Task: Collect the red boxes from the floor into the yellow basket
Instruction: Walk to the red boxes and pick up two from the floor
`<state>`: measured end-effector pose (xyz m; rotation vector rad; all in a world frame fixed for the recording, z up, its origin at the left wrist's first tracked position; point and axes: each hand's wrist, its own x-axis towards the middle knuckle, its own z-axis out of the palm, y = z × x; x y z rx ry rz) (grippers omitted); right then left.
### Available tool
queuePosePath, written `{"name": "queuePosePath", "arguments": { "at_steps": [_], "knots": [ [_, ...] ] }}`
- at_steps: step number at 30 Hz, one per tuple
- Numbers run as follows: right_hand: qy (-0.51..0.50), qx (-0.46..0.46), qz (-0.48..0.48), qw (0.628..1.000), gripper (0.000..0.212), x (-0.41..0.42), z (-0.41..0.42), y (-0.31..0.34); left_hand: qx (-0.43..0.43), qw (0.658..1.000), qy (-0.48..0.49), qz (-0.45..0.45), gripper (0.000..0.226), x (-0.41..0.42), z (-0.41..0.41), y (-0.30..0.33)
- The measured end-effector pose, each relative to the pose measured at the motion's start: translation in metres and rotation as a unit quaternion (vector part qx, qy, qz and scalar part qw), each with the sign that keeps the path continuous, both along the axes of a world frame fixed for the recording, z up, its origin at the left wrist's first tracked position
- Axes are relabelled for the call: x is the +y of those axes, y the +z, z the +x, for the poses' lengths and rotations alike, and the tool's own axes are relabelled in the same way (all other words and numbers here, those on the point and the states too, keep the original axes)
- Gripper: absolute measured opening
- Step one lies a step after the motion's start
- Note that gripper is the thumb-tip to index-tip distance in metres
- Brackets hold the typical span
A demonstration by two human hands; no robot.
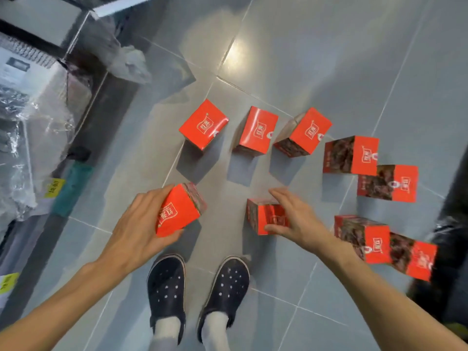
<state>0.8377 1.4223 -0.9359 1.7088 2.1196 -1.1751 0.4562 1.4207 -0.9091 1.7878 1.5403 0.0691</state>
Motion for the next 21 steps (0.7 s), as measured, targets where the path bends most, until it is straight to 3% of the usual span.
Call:
{"name": "queuePosePath", "arguments": {
  "at_steps": [3,6,11,16,21],
  "knots": [
    [0.055,-0.041,-0.009,0.998,0.104,-0.019,0.022,-0.04,0.0,1.0,-0.015,-0.002,0.094,-0.003,0.003,-0.016],
    [0.083,-0.043,0.012,0.996,0.103,-0.025,0.029,-0.058,0.001,0.999,-0.04,-0.005,0.097,-0.004,-0.002,-0.036],
    [0.035,-0.043,0.043,0.997,0.096,-0.028,0.026,-0.05,0.024,0.998,-0.064,0.01,0.1,0.001,-0.008,-0.039],
    [-0.021,-0.03,0.078,0.996,0.091,-0.009,0.015,0.036,0.005,0.999,-0.043,0.019,0.092,0.022,-0.006,0.035],
    [-0.031,-0.026,0.142,0.989,0.095,0.037,-0.004,0.192,-0.022,0.996,-0.02,0.084,0.089,0.059,0.0,0.176]
  ]
}}
